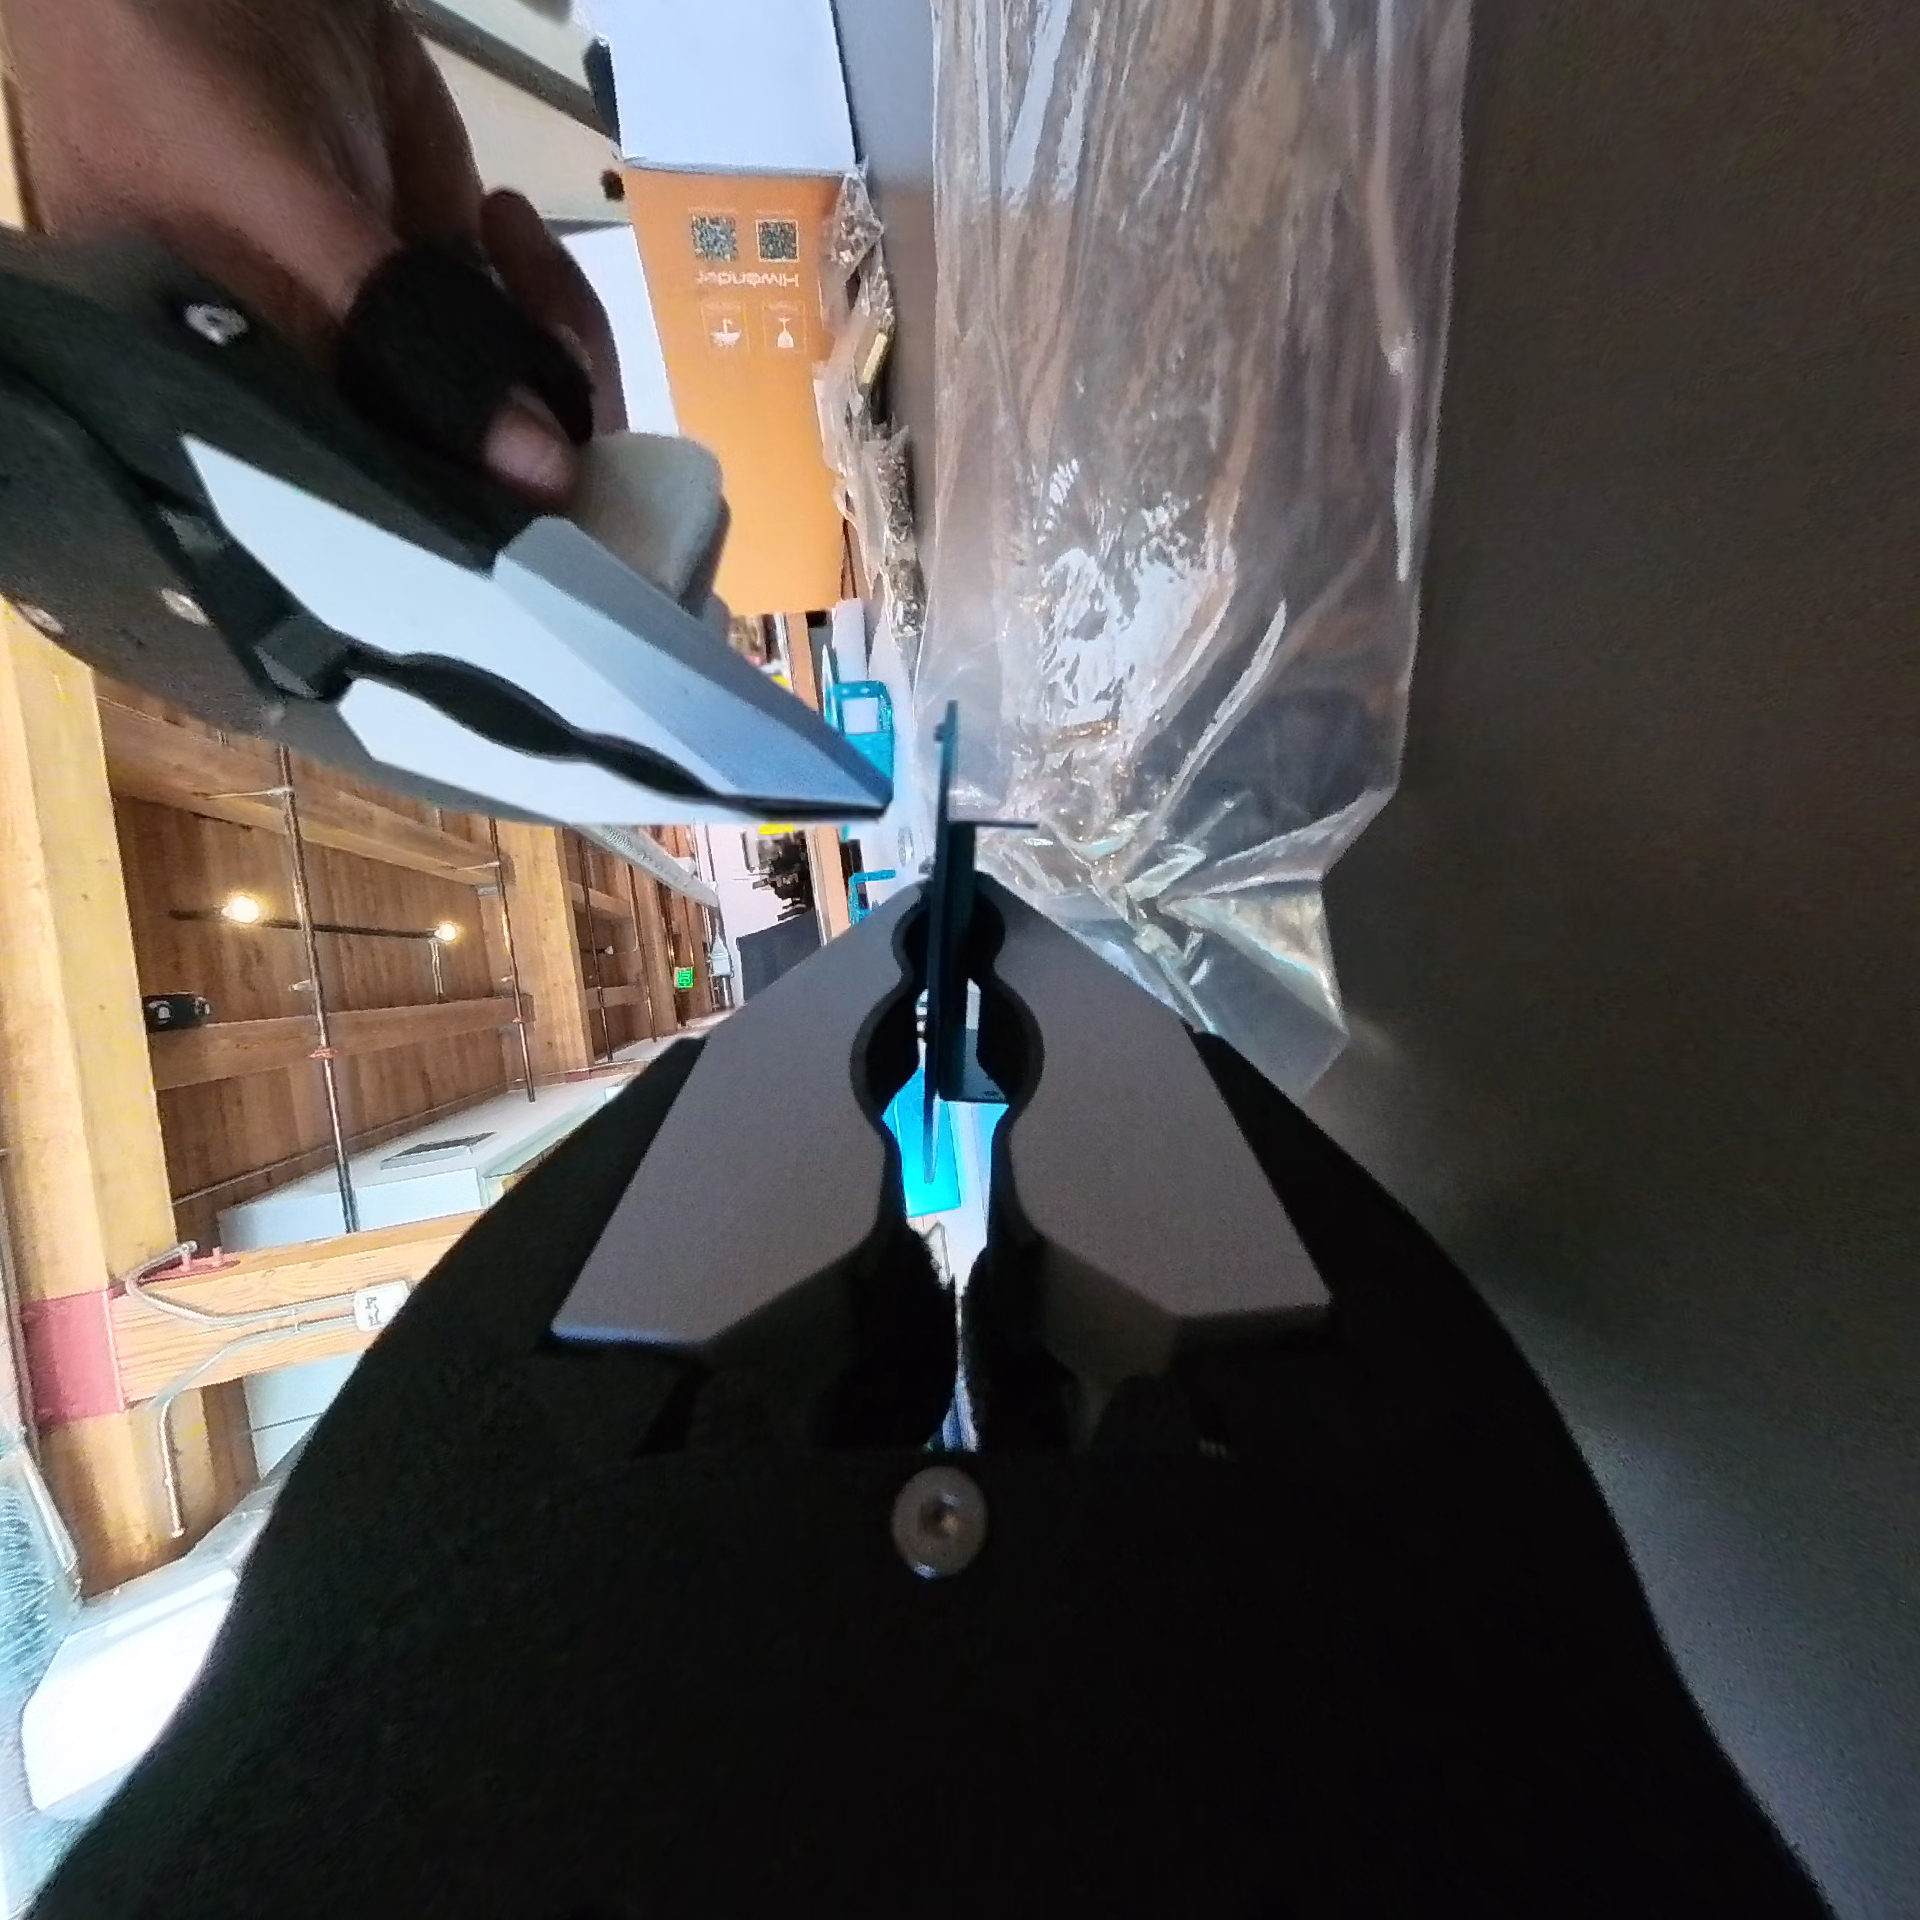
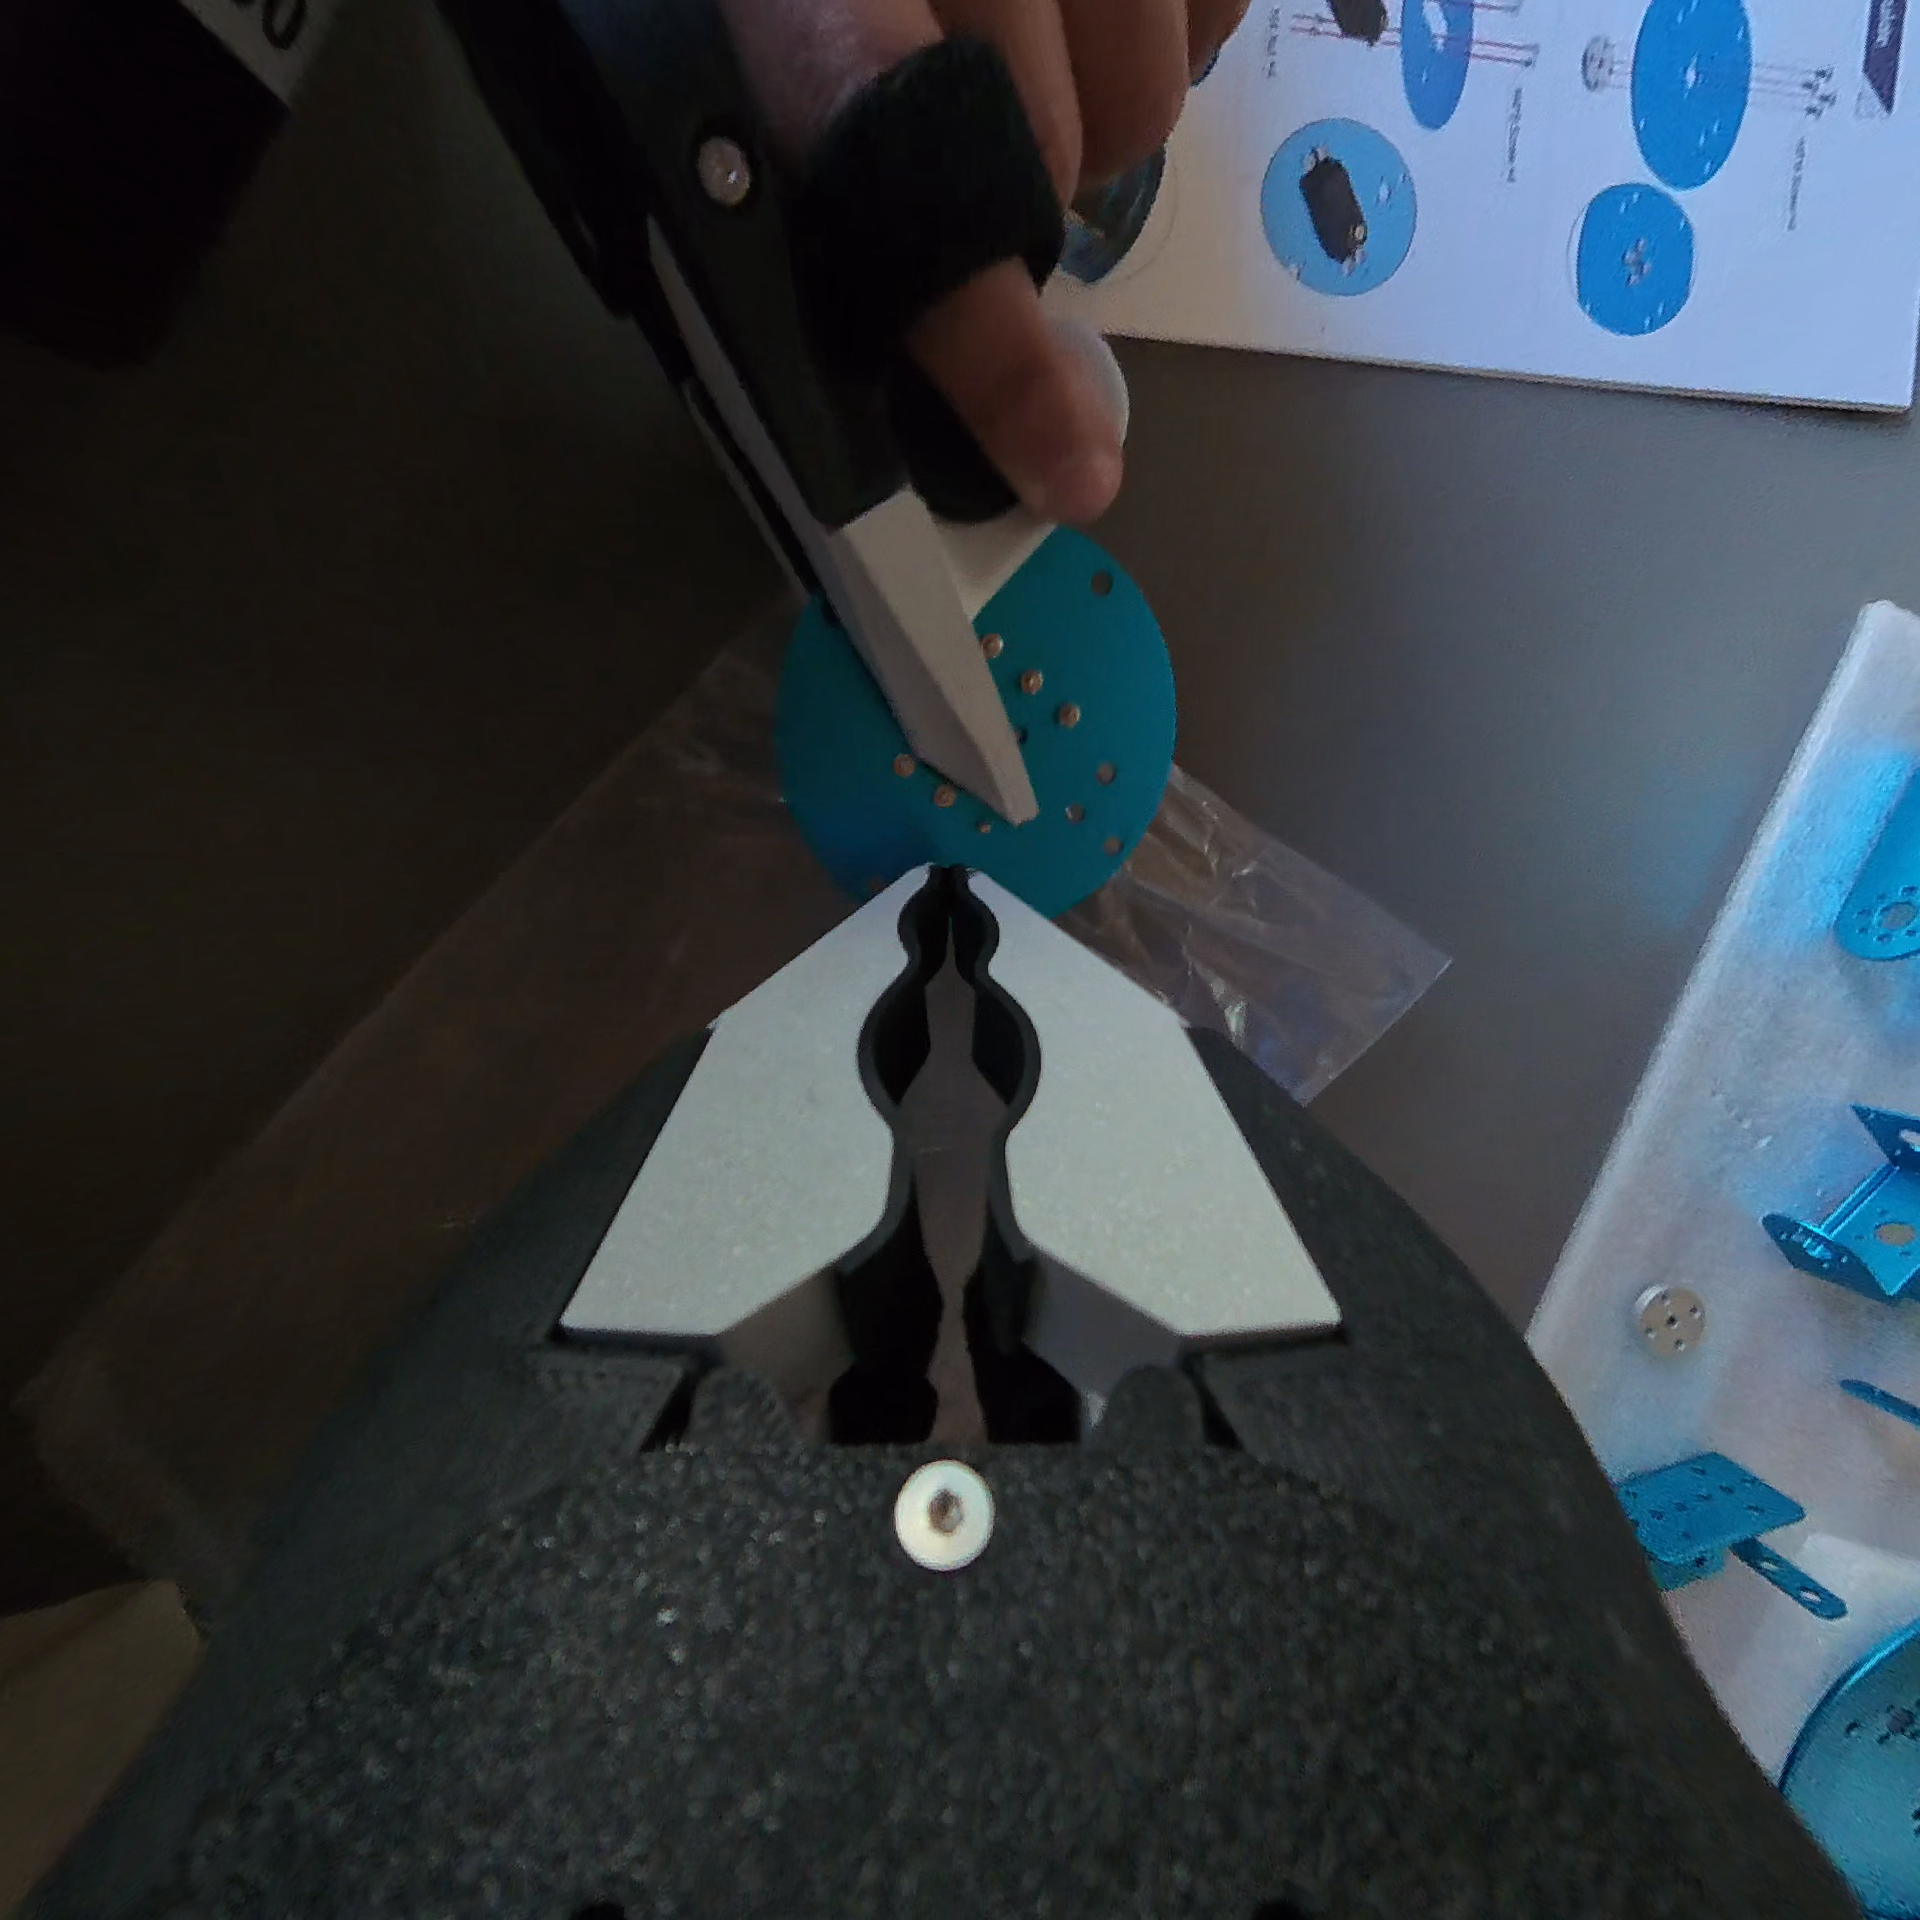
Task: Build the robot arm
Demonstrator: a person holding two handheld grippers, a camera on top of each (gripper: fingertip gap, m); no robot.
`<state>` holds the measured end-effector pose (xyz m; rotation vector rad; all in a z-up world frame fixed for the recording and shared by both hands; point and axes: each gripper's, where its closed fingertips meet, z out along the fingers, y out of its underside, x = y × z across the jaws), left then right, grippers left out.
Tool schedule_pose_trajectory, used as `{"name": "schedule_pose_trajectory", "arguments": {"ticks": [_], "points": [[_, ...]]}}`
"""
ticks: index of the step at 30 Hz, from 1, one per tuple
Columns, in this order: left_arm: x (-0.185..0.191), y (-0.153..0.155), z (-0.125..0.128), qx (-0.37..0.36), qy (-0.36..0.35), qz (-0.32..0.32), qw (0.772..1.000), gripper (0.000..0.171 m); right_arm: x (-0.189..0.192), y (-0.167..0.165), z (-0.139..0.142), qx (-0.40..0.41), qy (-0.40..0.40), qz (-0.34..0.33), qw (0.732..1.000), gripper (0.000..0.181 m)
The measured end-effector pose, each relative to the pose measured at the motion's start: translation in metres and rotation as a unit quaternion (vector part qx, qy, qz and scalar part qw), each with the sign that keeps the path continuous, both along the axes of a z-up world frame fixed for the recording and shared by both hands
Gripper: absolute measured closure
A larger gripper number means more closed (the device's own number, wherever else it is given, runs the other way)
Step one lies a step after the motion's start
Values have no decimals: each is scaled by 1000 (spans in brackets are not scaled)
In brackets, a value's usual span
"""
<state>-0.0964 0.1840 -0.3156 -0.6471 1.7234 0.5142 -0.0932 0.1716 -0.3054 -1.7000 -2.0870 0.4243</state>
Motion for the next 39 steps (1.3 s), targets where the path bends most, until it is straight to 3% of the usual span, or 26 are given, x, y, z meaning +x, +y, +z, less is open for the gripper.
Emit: {"name": "schedule_pose_trajectory", "arguments": {"ticks": [4, 9, 15, 23, 39], "points": [[-1, 0, -1, 1, 4, 0, 1000, 170, 7, 6, -2, -9, -11, -19, 1000, 181], [-5, 3, -4, -7, 12, 3, 1000, 170, 47, 20, -7, -38, -31, -89, 995, 173], [-2, -1, -7, -13, 17, -4, 1000, 170, 44, -1, -30, -11, -58, -55, 997, 174], [-2, -2, -7, -10, 19, -5, 1000, 170, 43, 3, -44, -22, -109, -52, 992, 173], [-2, -2, -10, -17, 21, -7, 1000, 170, 39, 0, -45, -17, -121, -42, 992, 178]]}}
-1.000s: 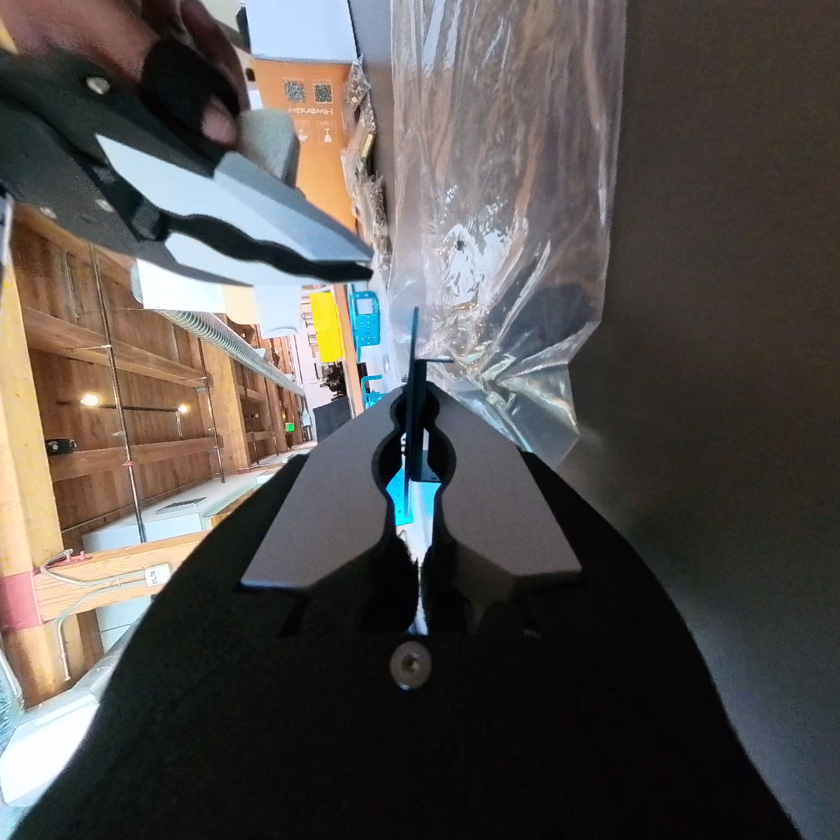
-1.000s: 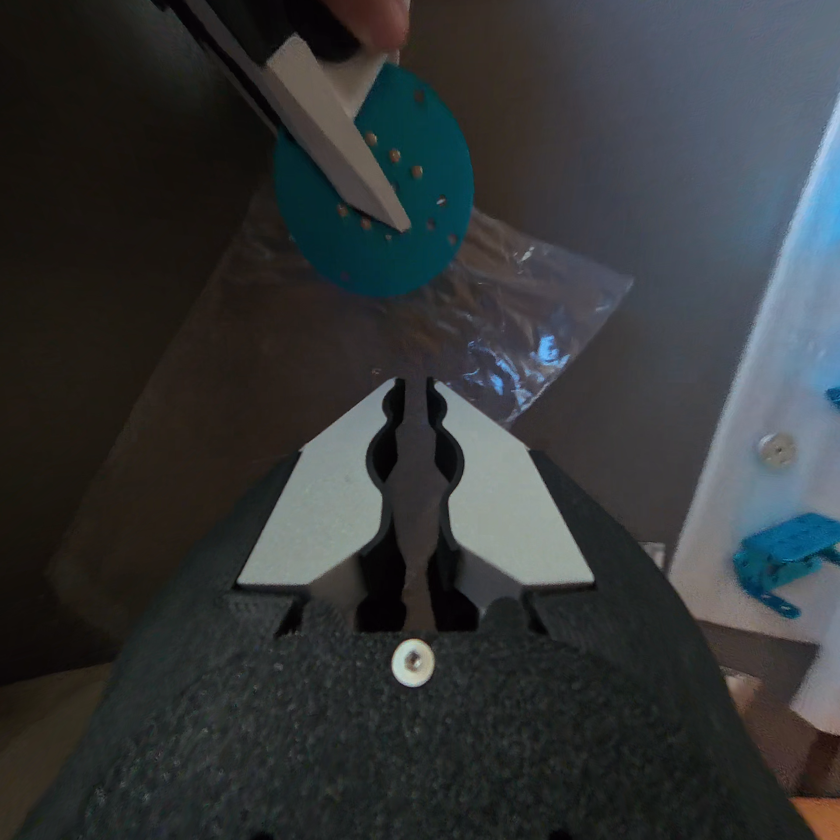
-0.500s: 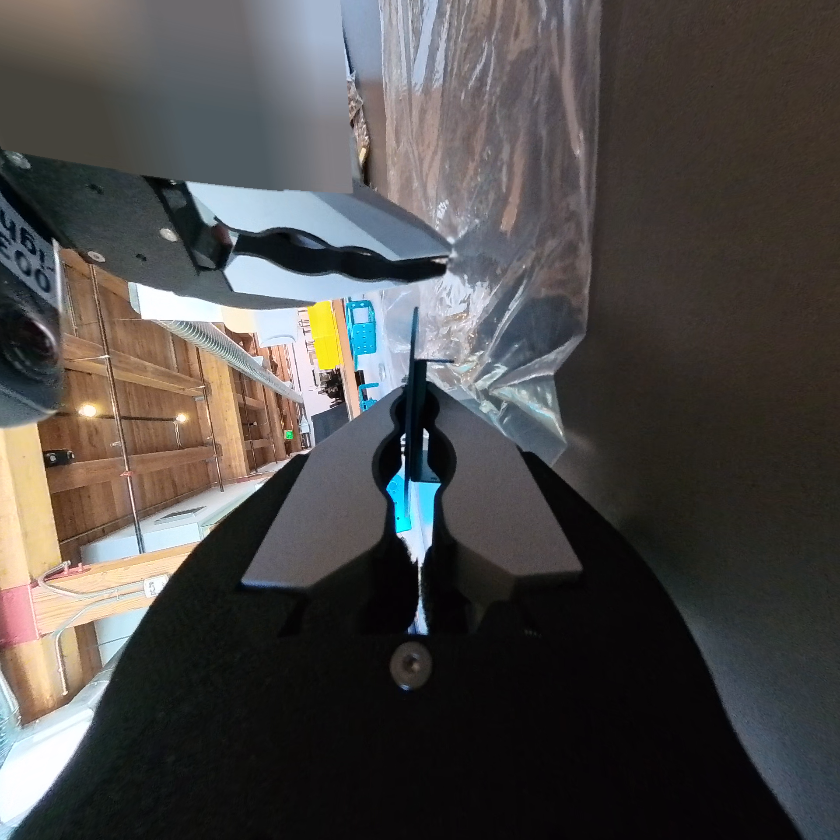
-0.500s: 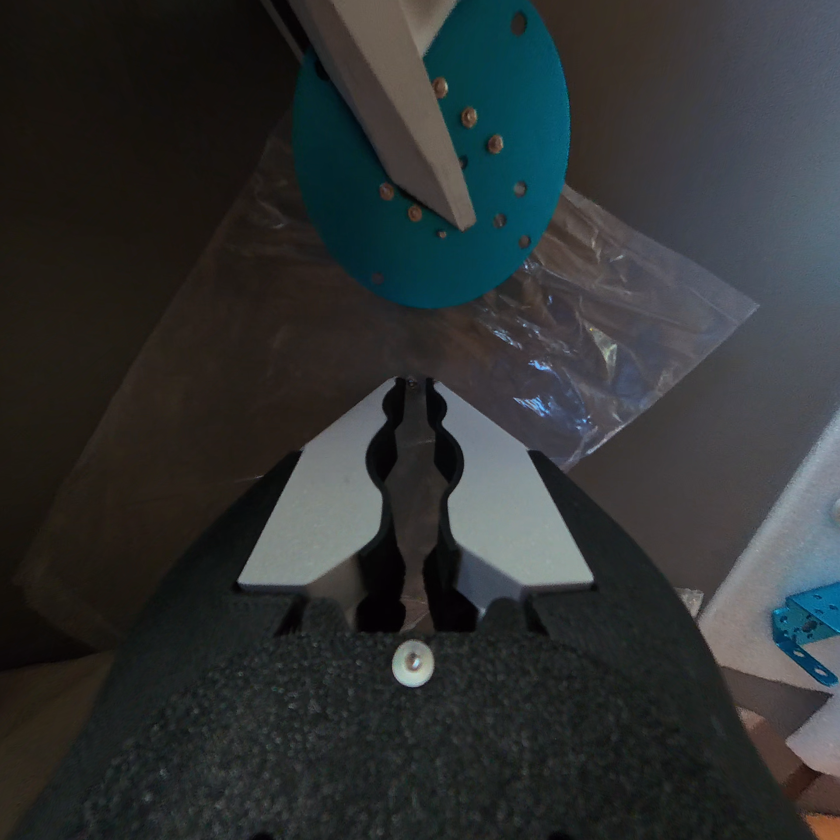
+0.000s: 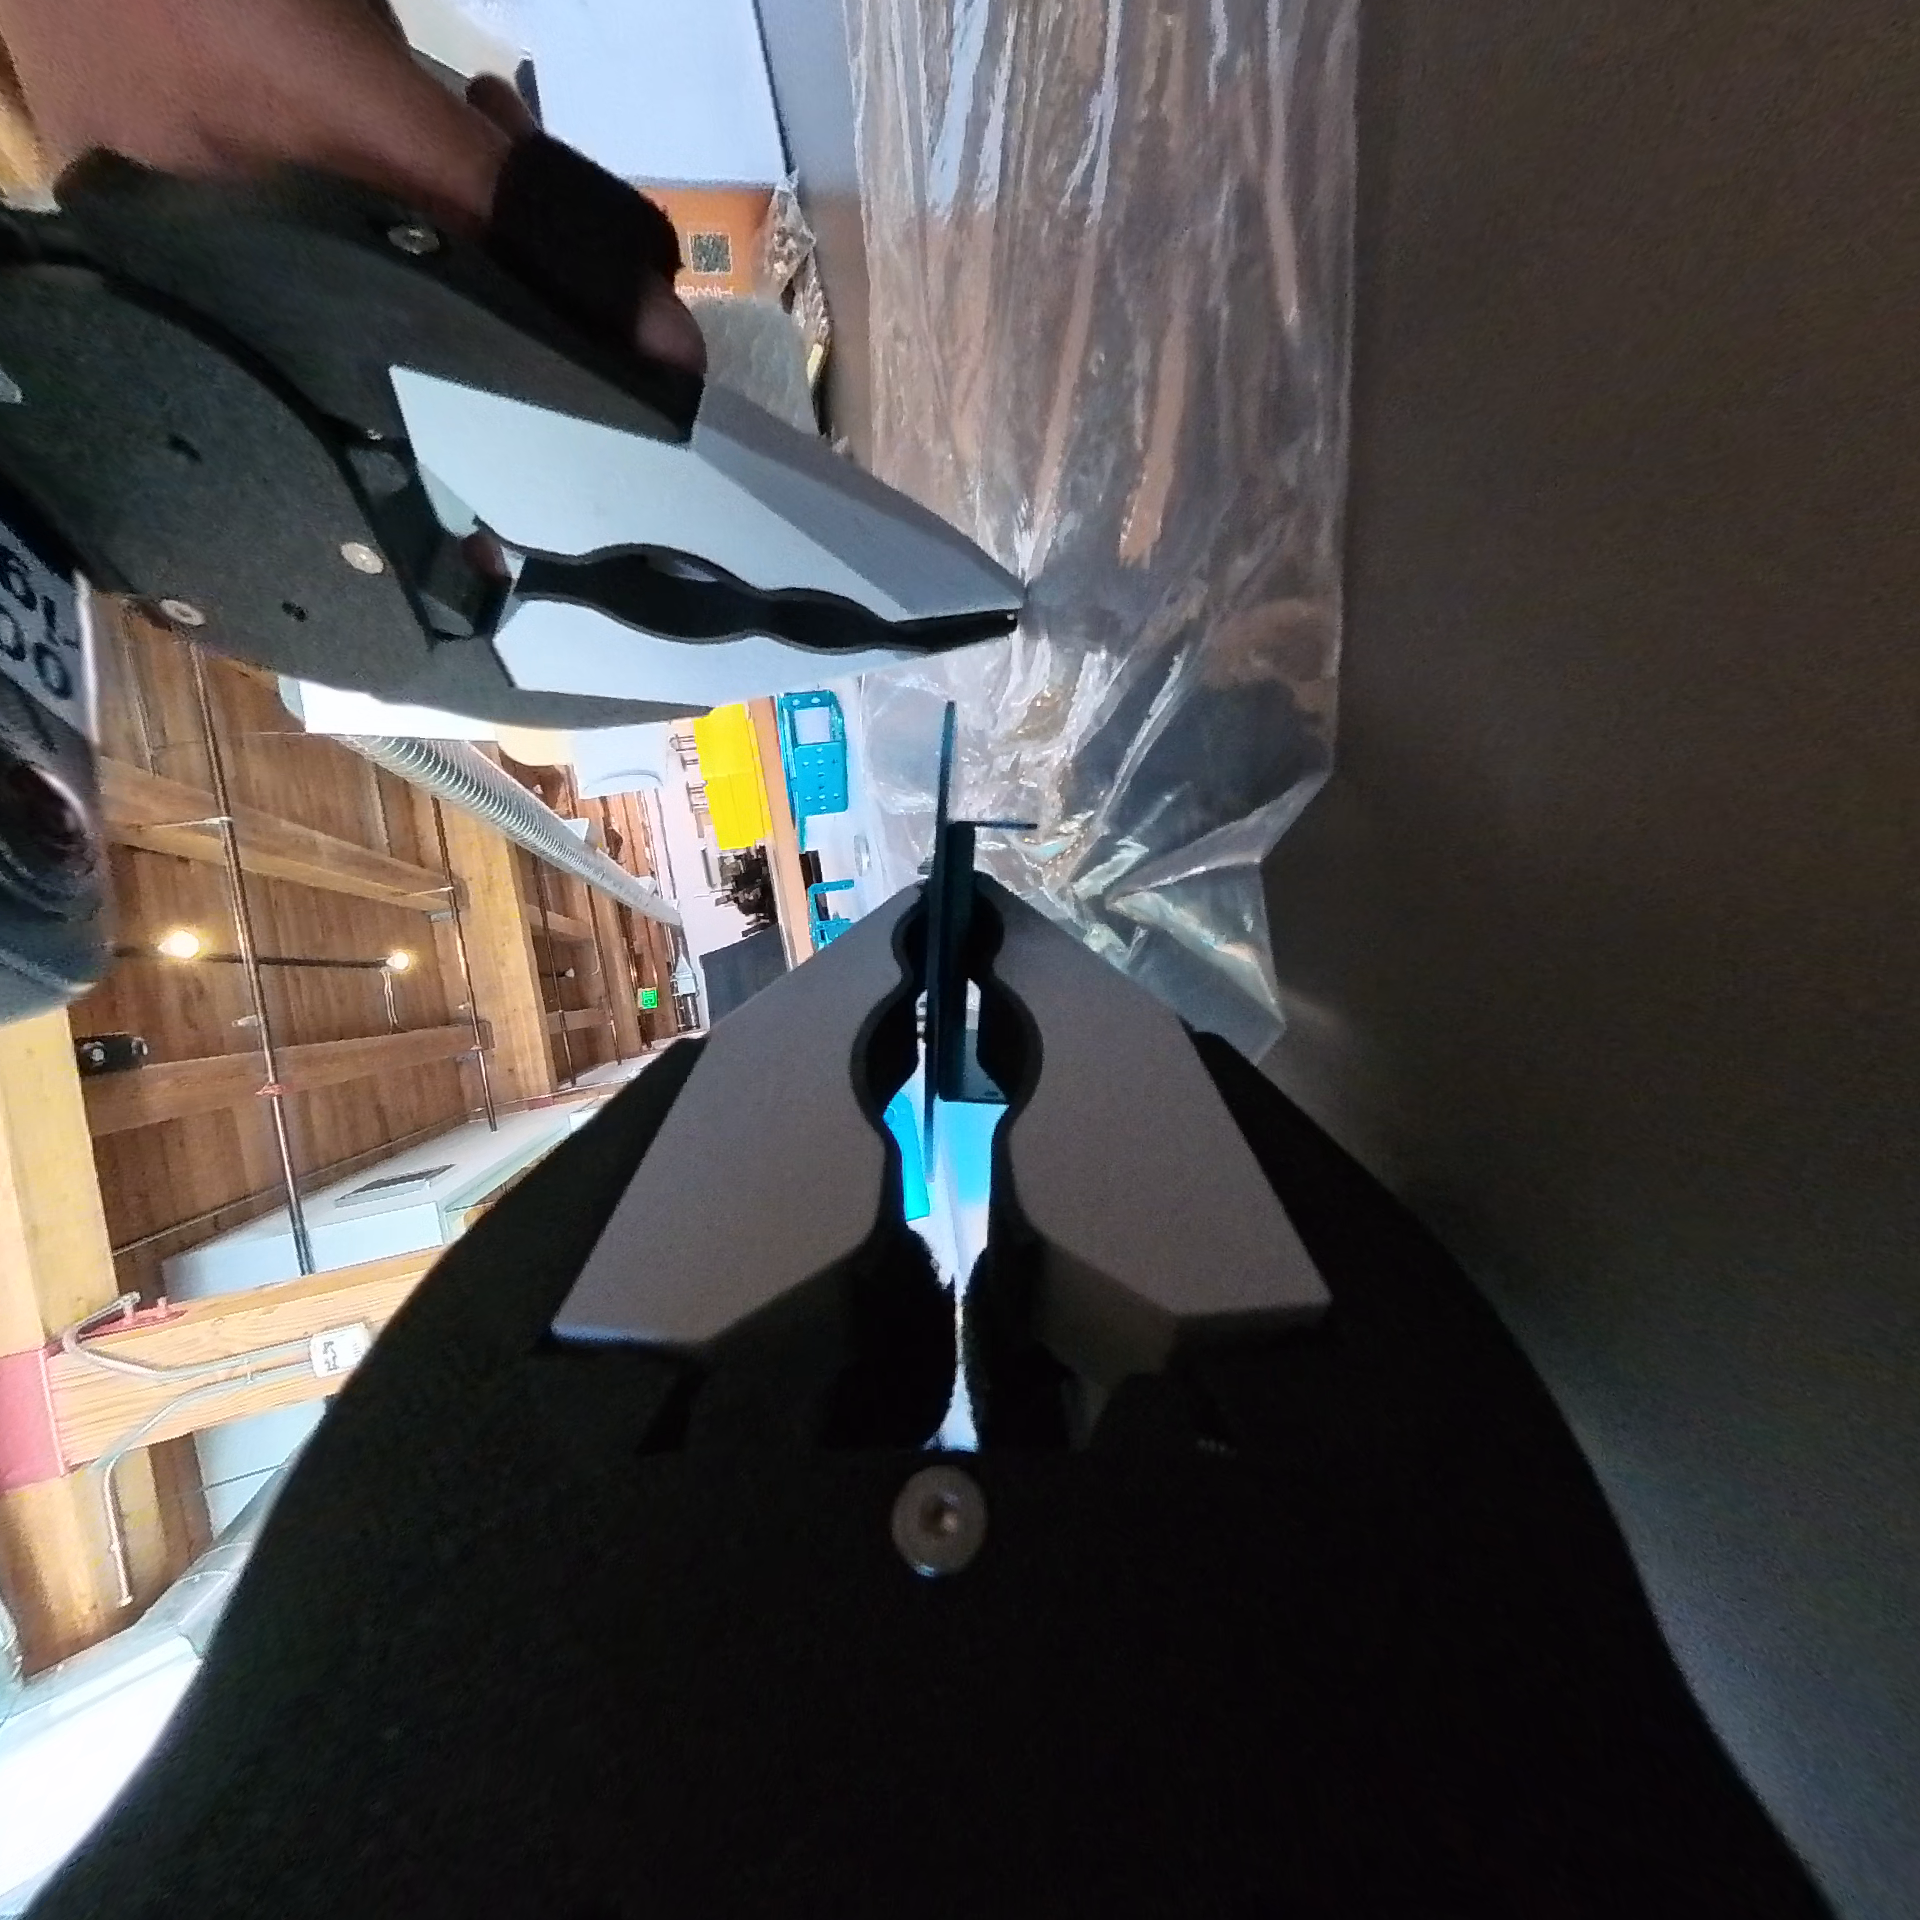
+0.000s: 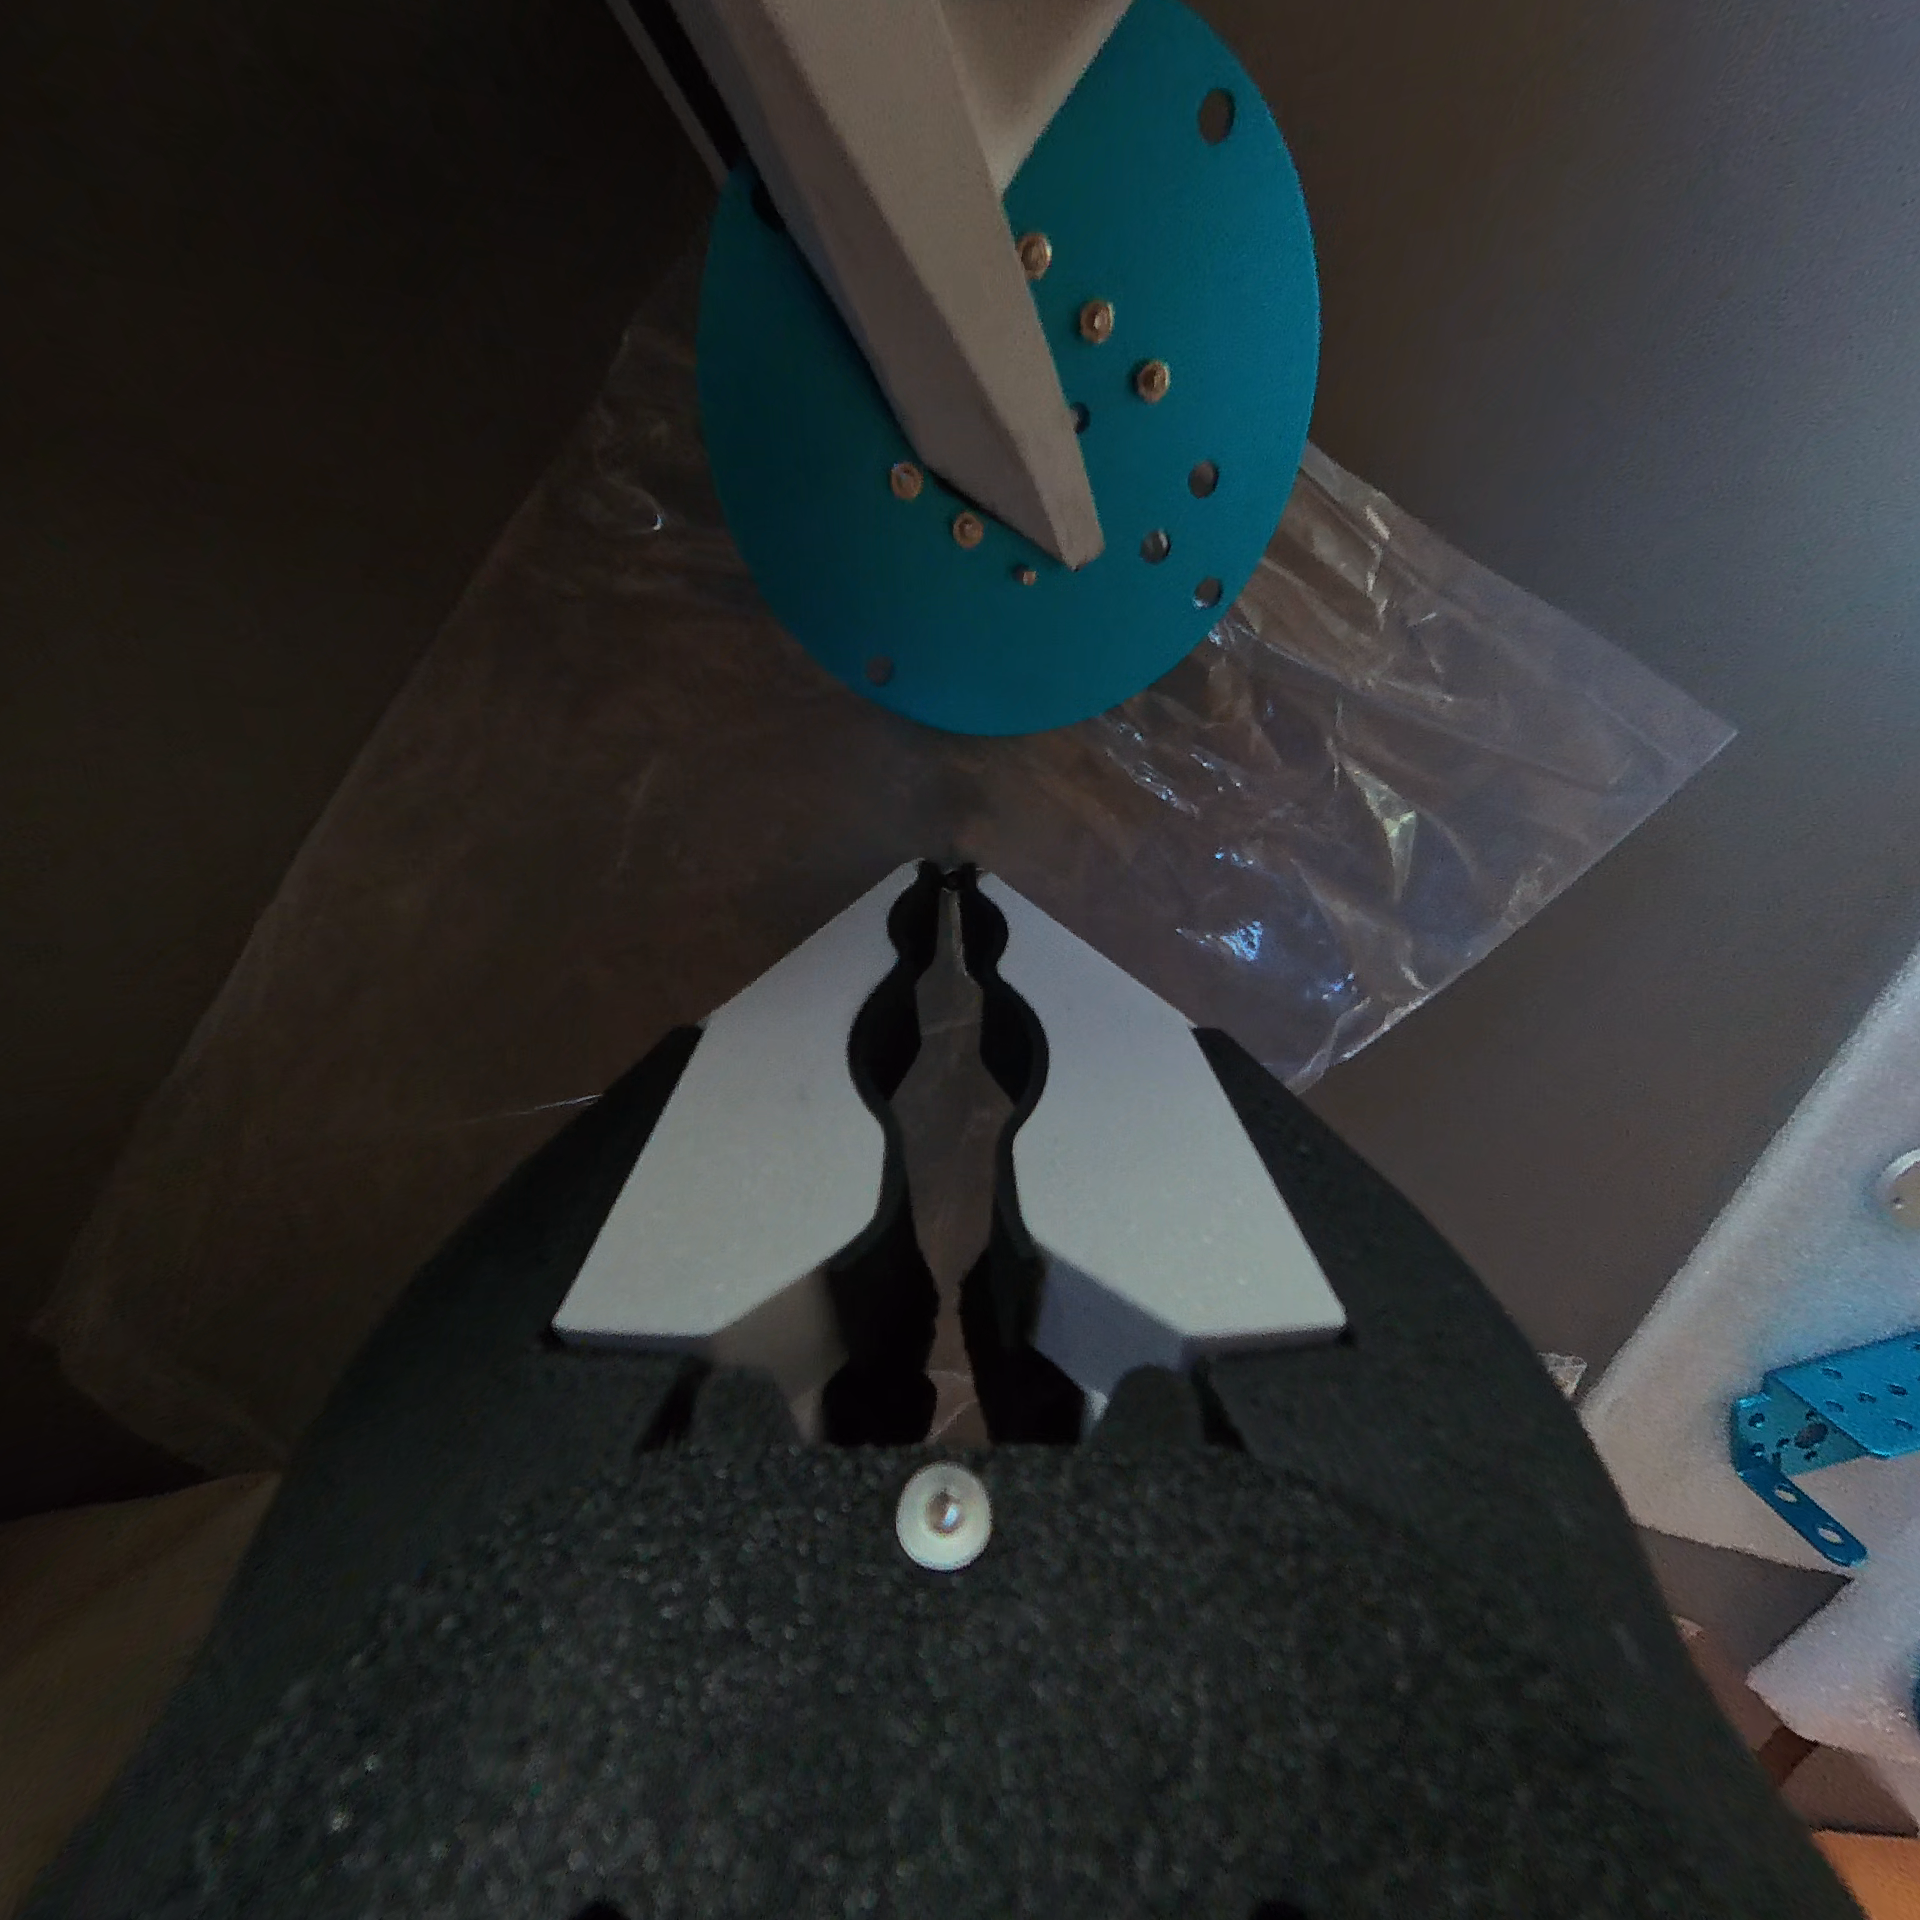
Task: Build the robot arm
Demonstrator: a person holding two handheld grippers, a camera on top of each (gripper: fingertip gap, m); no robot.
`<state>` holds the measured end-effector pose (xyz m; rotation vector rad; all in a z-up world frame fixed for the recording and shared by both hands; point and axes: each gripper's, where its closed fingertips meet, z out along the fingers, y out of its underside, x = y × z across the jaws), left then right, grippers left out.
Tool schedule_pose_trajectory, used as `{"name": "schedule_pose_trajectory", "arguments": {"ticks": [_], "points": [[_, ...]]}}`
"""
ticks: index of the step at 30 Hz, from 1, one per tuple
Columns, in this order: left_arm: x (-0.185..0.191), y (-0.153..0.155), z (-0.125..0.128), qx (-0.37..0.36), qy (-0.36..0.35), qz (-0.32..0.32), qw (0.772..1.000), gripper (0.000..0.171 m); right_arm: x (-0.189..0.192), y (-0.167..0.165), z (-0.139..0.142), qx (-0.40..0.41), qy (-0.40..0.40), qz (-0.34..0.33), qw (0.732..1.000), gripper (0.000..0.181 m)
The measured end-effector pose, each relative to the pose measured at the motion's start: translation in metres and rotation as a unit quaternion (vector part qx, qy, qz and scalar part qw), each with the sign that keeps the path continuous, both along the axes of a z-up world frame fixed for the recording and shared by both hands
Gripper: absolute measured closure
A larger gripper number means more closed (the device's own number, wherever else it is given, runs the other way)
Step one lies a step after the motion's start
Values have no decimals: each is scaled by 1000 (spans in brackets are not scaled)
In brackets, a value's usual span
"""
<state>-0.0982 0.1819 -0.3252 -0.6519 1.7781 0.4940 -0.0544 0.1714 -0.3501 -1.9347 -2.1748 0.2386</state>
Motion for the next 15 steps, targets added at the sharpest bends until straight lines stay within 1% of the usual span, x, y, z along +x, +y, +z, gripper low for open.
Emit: {"name": "schedule_pose_trajectory", "arguments": {"ticks": [6, 9, 11, 15], "points": [[0, 0, 1, 1, -1, 1, 1000, 170, 3, 5, 1, 33, 4, 14, 999, 179], [0, 0, 0, 0, -1, 0, 1000, 170, 1, 7, 6, 51, 18, 21, 998, 179], [-1, 1, 0, 0, 0, 2, 1000, 170, -6, 8, 13, 68, 44, 31, 996, 179], [0, 0, 2, 1, -5, 1, 1000, 170, -31, 6, 37, 118, 127, 61, 983, 179]]}}
